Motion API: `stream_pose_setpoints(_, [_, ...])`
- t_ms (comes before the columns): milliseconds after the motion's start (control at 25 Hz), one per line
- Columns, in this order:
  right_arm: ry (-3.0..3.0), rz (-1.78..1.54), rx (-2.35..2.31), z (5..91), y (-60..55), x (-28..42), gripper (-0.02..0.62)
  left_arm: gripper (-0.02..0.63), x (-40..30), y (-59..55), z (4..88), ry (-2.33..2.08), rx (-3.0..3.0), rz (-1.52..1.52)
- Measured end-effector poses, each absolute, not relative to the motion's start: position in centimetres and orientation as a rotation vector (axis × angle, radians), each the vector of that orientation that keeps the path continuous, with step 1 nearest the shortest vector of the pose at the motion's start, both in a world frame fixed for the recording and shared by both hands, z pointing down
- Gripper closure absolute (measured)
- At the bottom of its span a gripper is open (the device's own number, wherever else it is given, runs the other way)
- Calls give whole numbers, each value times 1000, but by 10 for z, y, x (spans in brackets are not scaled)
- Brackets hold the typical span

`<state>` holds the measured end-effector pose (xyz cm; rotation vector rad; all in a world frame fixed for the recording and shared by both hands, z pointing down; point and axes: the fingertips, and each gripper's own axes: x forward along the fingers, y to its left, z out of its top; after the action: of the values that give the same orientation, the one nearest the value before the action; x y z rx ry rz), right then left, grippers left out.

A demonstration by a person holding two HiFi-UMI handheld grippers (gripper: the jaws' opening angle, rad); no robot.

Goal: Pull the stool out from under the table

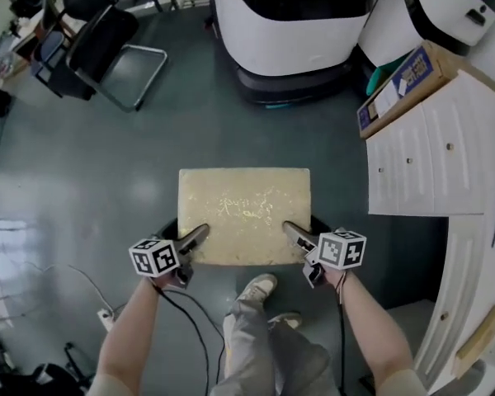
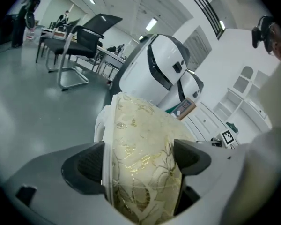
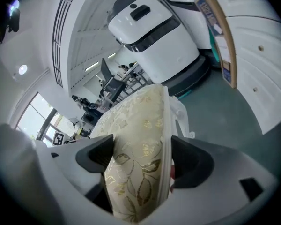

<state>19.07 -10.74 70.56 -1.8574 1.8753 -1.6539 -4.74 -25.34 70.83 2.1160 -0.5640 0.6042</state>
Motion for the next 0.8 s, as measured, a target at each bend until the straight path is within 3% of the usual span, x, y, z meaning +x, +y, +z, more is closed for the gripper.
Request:
stream_pose_setpoints(400, [2257, -1764, -1581, 731, -185, 51, 202, 146, -221, -249, 721, -899, 1985, 461])
stream_pose_setpoints(800, [2509, -1799, -1373, 768, -210, -45, 201, 146, -324, -211, 755, -1106, 1858, 339])
